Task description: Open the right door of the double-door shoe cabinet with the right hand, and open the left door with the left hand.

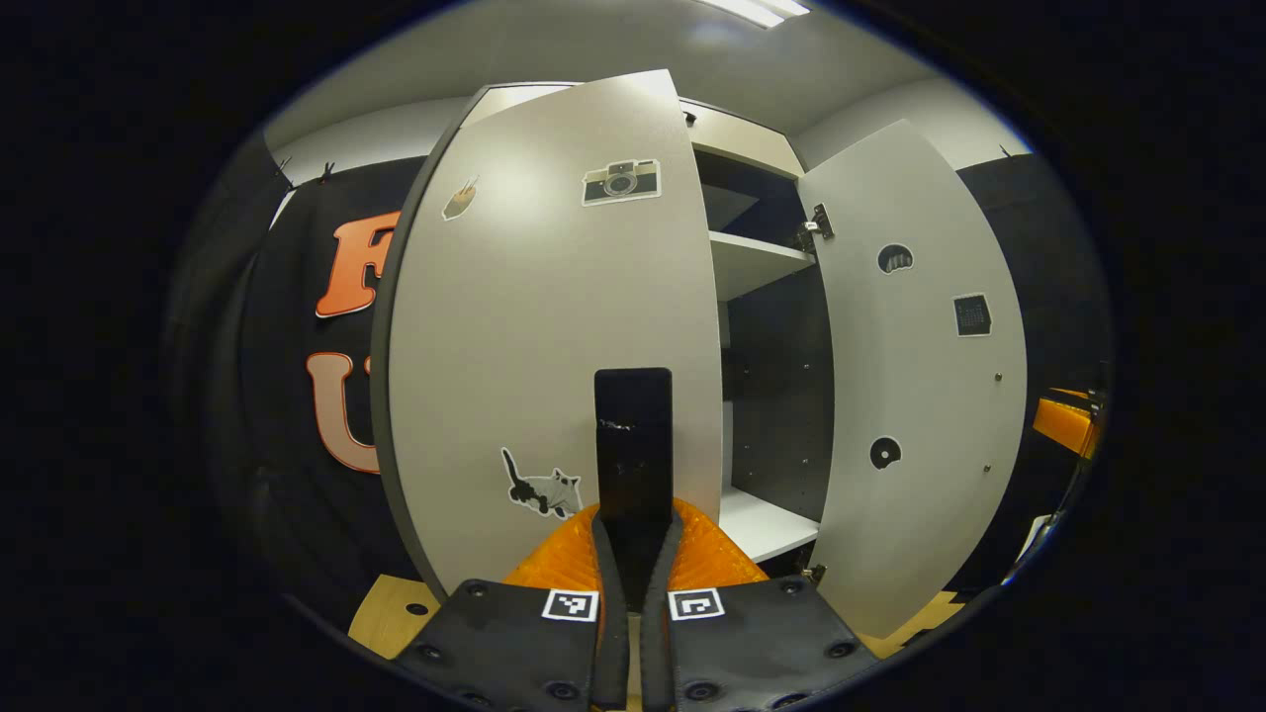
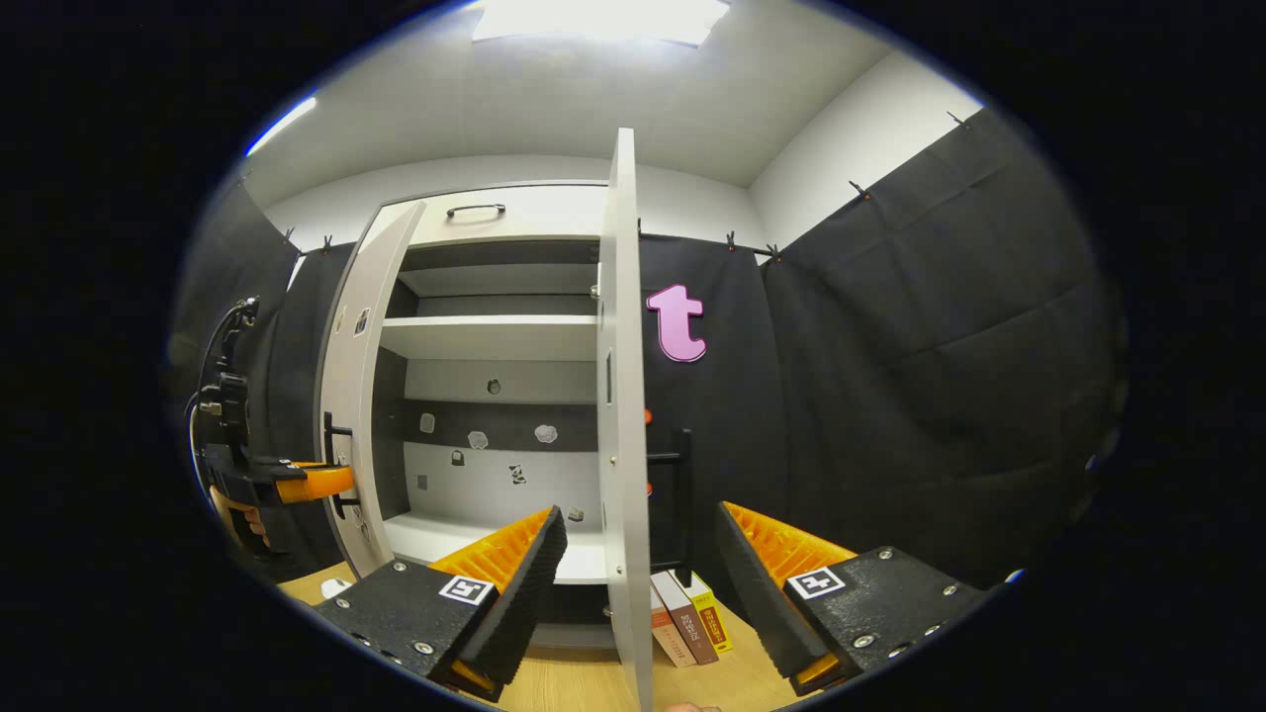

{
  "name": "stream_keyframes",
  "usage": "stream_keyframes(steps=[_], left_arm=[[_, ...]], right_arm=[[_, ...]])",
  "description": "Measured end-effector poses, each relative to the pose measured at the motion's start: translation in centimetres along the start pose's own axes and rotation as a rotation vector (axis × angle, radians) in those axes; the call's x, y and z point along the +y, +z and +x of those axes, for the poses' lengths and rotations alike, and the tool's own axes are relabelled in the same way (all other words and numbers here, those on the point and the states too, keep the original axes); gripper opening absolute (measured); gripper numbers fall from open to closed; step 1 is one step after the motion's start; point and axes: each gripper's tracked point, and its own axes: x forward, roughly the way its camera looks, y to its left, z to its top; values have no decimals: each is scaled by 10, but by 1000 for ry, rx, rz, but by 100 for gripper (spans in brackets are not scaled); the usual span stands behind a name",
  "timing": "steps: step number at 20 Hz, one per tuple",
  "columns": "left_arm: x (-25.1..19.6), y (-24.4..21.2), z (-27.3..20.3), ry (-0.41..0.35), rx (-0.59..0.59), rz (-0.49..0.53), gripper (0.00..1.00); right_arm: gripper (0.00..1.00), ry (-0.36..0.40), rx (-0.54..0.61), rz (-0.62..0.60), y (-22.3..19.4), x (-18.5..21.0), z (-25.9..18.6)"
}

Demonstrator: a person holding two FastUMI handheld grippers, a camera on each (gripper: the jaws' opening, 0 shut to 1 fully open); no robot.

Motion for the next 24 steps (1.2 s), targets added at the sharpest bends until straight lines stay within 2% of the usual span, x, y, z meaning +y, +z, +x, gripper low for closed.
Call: stream_keyframes(steps=[6,11,19,24], left_arm=[[9,-1,-7,1,-13,-5,11],[13,-3,-17,30,-15,-16,11],[23,-4,-36,106,-20,-9,10],[47,-2,-40,172,-17,4,10]], right_arm=[[92,48,0,-2,1,18,0],[92,79,0,-17,0,27,1],[92,111,18,-11,-5,37,-1],[92,121,16,0,-5,44,0]])
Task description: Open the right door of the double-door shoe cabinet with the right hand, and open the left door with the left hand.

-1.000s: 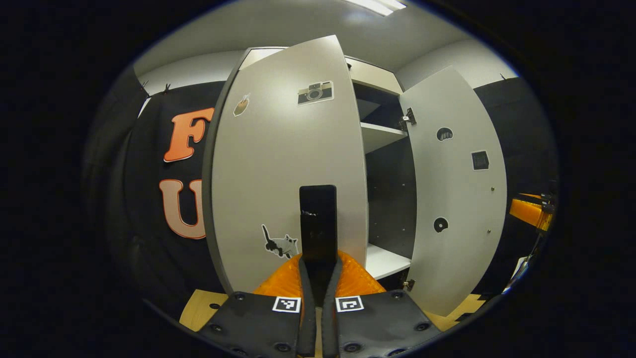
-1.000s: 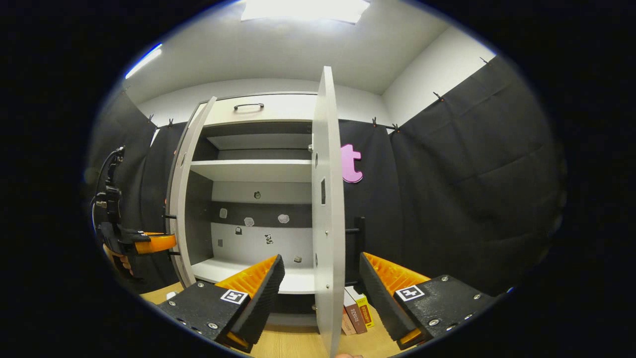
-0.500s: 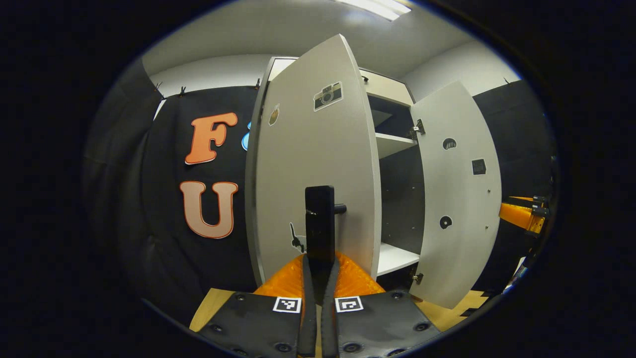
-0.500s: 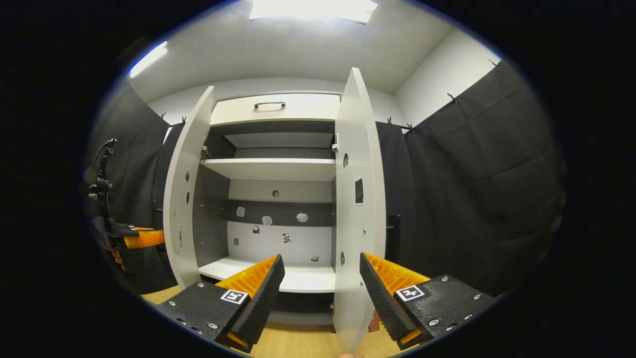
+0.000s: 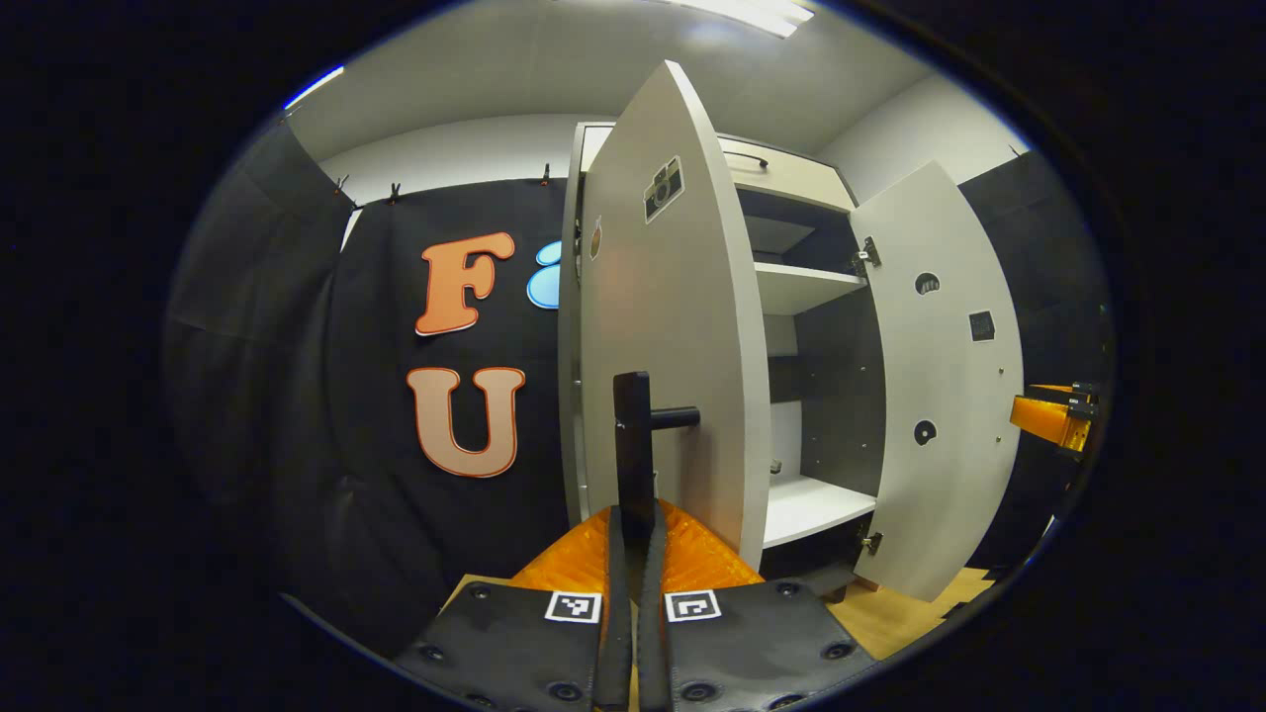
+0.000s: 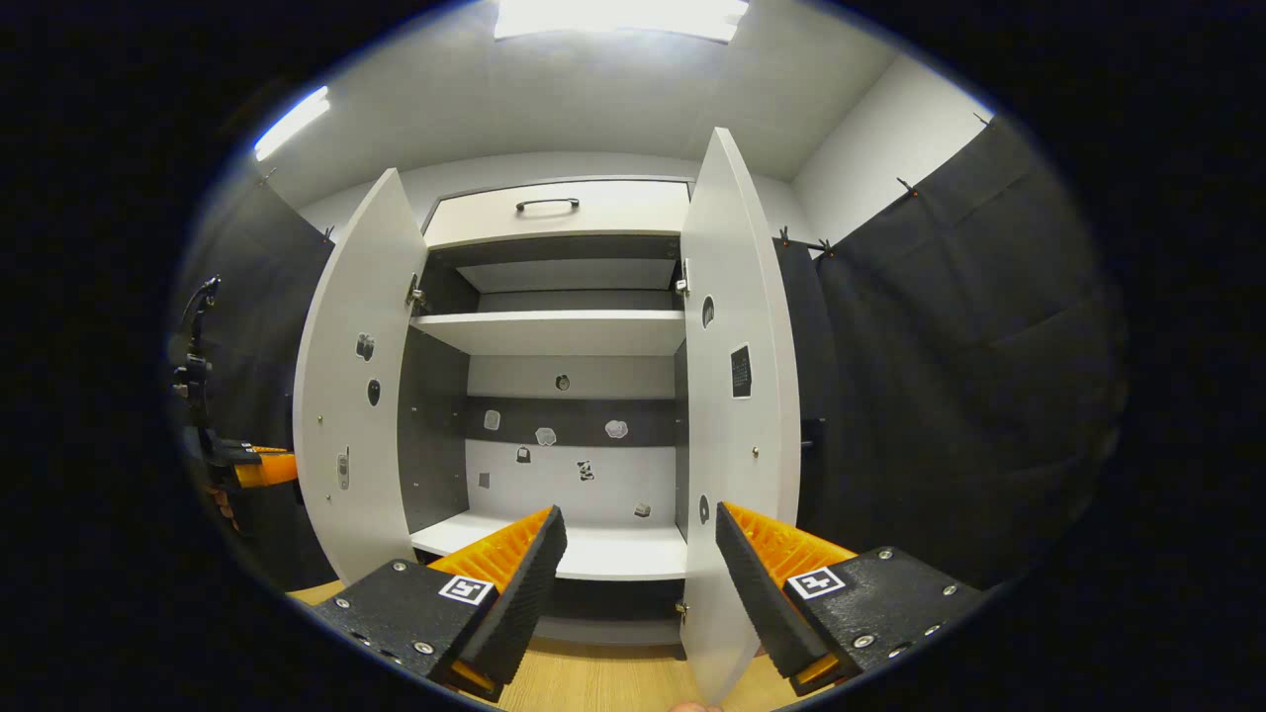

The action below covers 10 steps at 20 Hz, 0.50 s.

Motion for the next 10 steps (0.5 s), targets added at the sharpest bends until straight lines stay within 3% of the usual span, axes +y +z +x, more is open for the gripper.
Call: stream_keyframes(steps=[10], left_arm=[[39,-1,-12,85,5,-11,6]], right_arm=[[92,48,5,-23,1,11,0]])
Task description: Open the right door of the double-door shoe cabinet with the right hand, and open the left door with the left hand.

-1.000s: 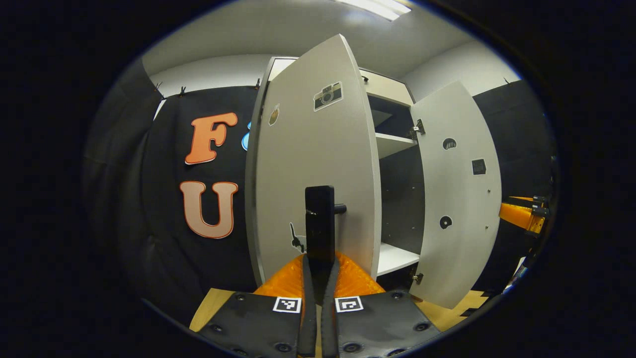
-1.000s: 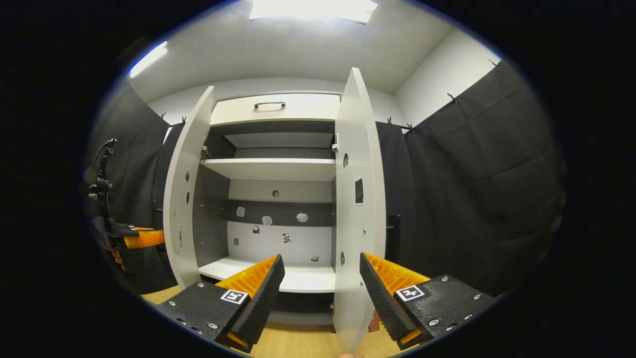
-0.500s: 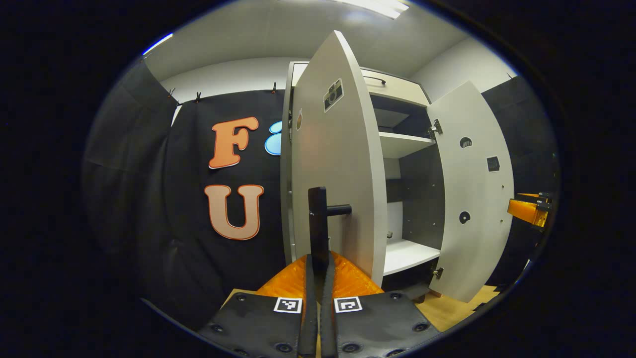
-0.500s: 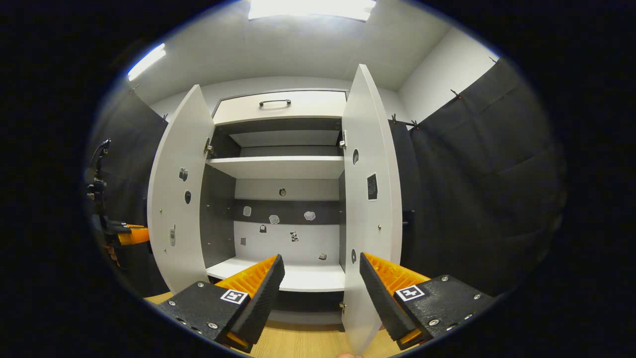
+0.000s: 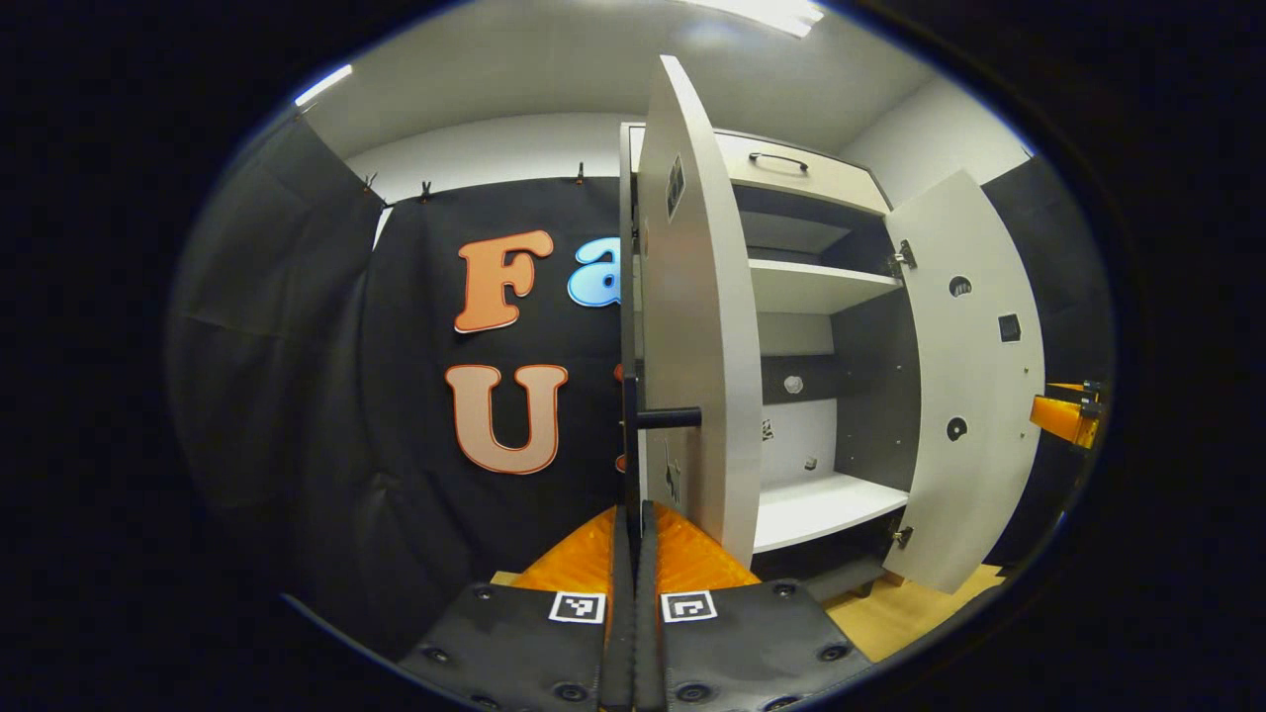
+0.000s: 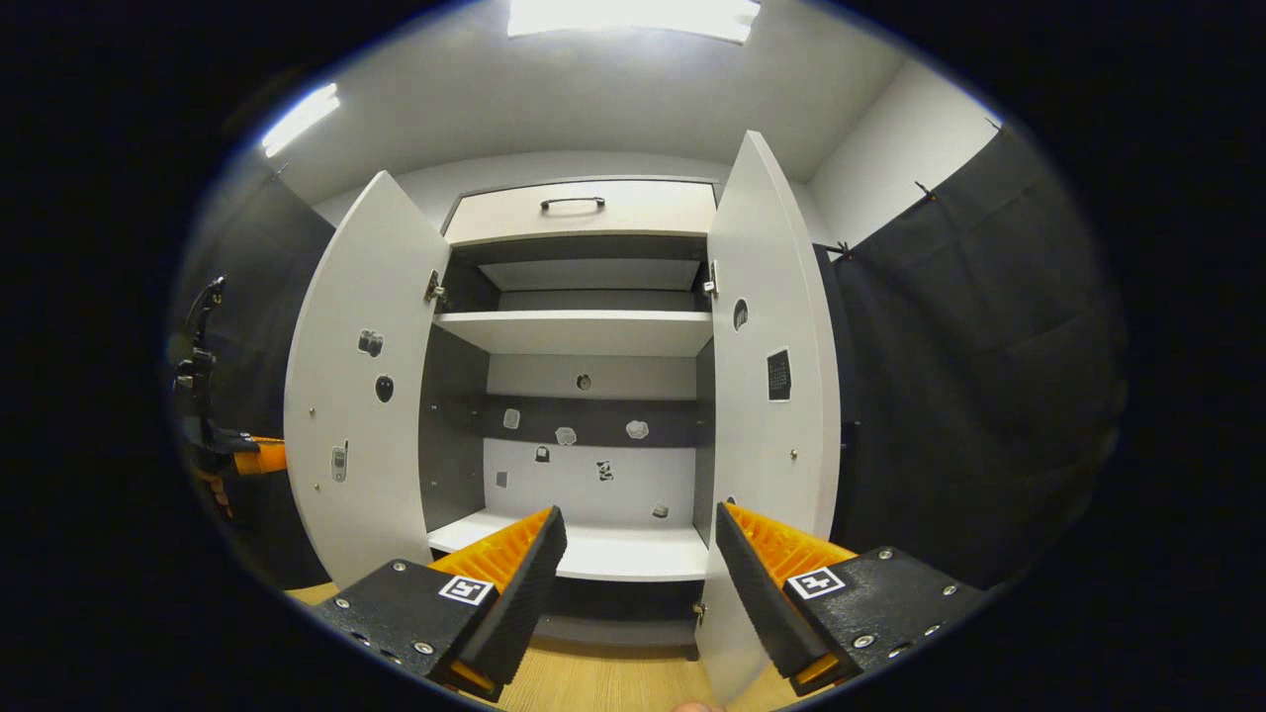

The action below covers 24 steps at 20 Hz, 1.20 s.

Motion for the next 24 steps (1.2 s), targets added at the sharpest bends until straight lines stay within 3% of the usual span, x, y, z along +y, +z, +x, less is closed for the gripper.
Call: stream_keyframes(steps=[3,9,13,16,18,19,20,21,22,23,24], left_arm=[[-5,2,-4,-52,6,-66,6],[14,14,-23,25,-22,-32,7],[10,9,-30,47,13,-82,7],[15,10,-34,81,23,-67,18],[8,14,-38,61,21,-95,46],[5,15,-40,58,18,-112,48],[1,18,-42,50,8,-124,66],[0,23,-45,53,-3,-128,77],[0,26,-47,61,-12,-121,96],[0,26,-51,77,-12,-106,92],[-1,27,-54,89,-9,-93,96]], right_arm=[[92,-3,-4,0,1,0,1],[93,26,13,3,-1,6,0],[92,20,22,7,-2,3,0],[92,18,32,14,-2,-1,-2],[92,16,34,18,-2,-2,-1],[92,8,31,19,-1,-5,-1],[92,0,28,20,0,-7,-2],[92,-7,26,22,0,-9,-2],[92,-11,24,24,1,-10,-2],[92,-13,23,23,1,-12,-2],[92,-14,22,24,2,-13,-3]])
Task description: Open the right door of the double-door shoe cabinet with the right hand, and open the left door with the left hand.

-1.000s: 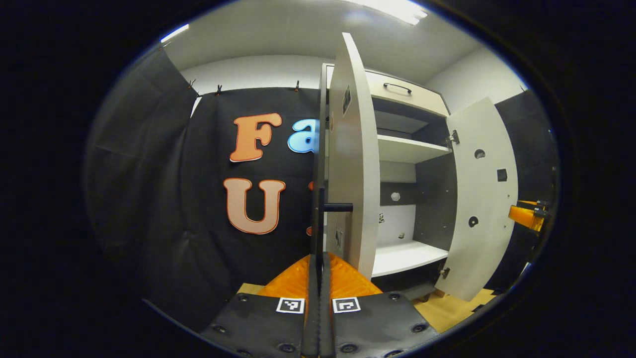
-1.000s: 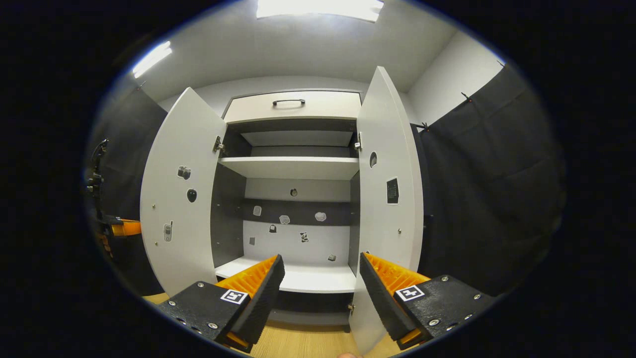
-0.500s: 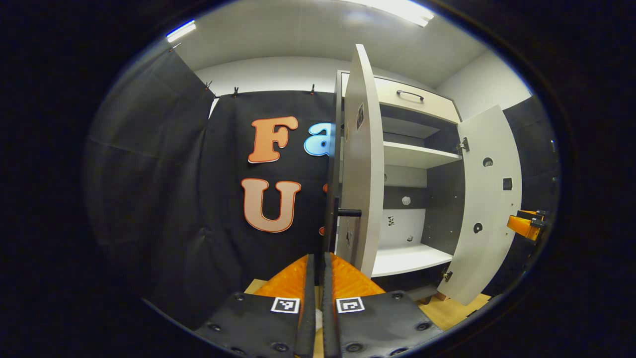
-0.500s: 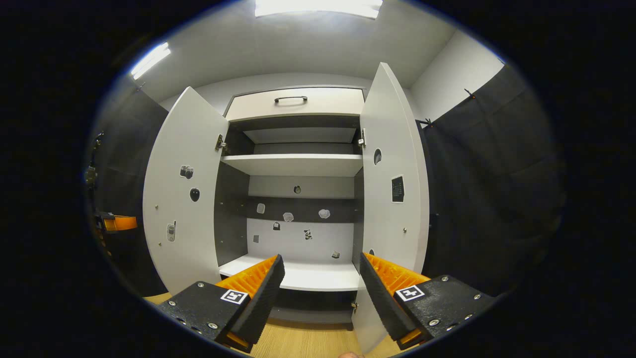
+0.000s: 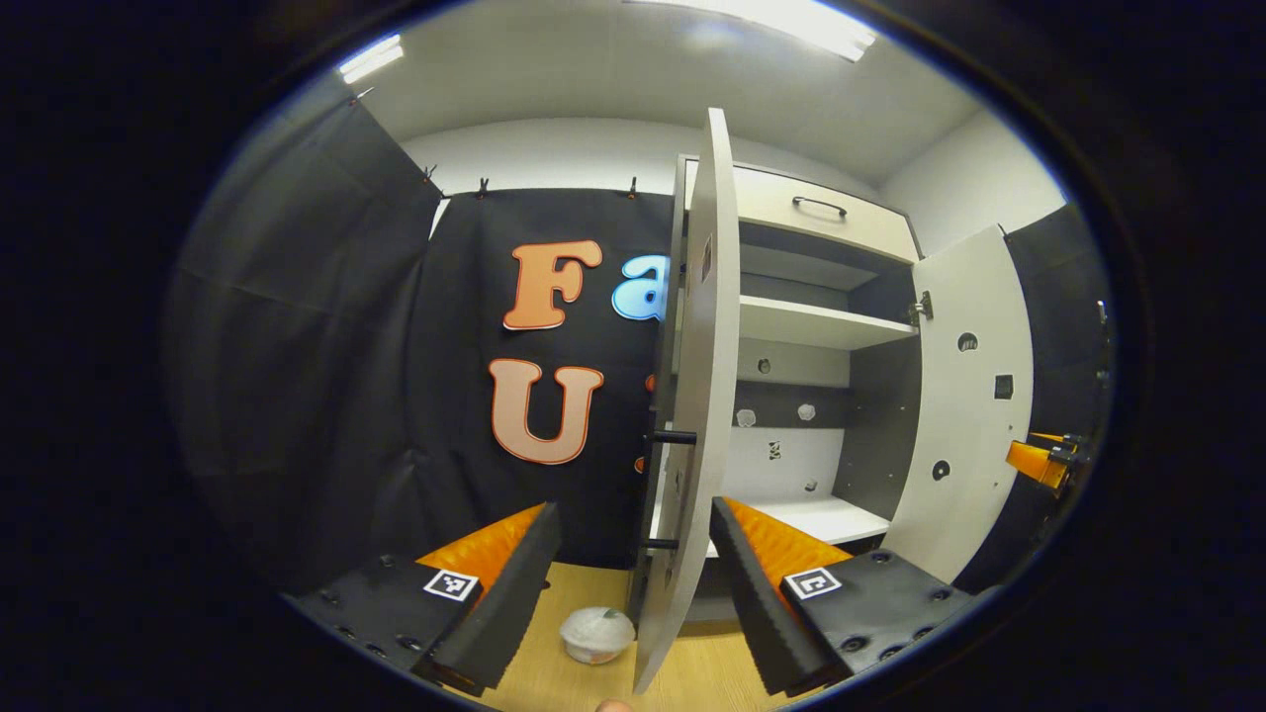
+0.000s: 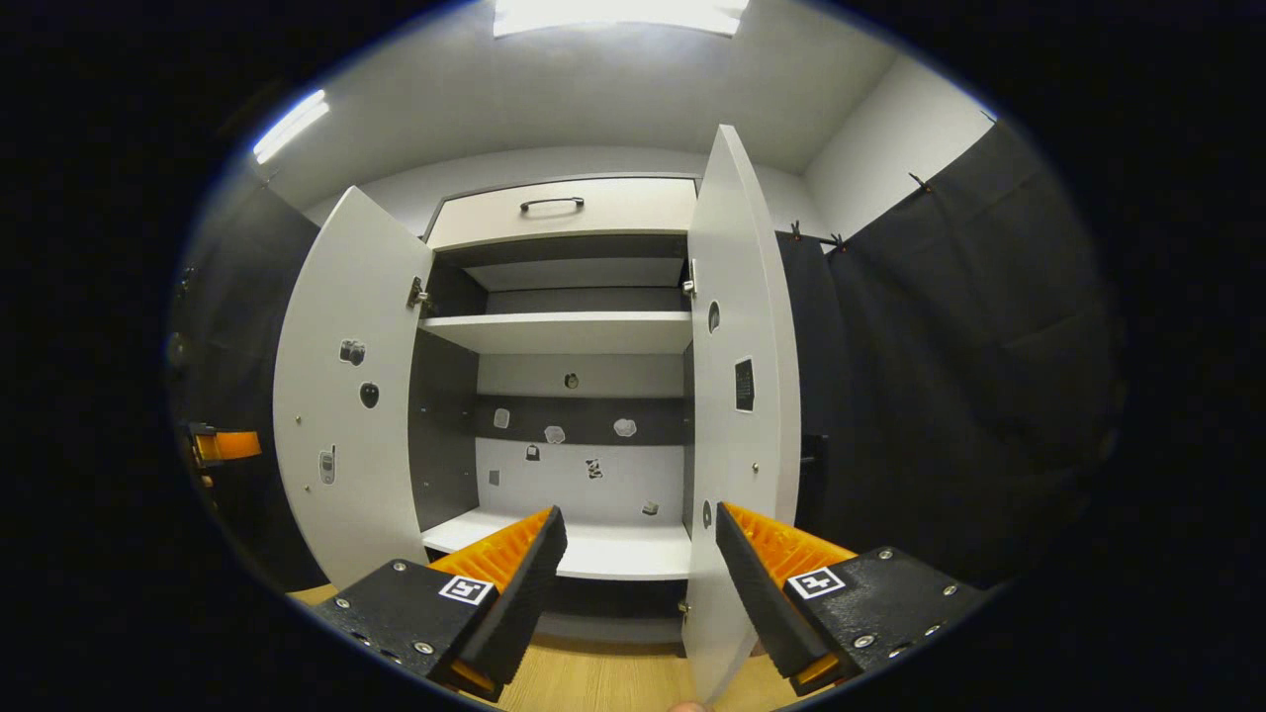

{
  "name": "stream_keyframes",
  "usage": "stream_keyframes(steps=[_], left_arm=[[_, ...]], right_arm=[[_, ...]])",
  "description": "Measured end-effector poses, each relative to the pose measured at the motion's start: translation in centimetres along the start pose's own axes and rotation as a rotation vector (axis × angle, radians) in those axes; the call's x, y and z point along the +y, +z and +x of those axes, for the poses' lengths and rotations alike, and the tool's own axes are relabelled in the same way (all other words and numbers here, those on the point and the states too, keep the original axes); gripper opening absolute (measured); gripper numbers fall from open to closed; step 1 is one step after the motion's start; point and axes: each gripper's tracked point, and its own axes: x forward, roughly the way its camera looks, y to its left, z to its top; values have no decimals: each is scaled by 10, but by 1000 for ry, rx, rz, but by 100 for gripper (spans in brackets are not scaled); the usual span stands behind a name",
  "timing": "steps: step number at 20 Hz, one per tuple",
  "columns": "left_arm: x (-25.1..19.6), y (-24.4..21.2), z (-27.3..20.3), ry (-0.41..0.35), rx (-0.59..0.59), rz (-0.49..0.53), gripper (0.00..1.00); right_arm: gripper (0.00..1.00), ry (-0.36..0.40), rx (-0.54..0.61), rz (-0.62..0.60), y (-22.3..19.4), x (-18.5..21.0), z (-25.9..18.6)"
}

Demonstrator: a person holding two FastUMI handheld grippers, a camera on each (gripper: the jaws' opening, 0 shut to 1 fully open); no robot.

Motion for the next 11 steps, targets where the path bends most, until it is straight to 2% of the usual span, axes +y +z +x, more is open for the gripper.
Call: stream_keyframes(steps=[5,11], left_arm=[[-23,5,-8,-19,-6,13,95],[-25,10,-14,-2,-15,24,95]], right_arm=[[92,-7,-11,-5,3,-5,0],[92,-4,-12,-3,3,-8,-2]])
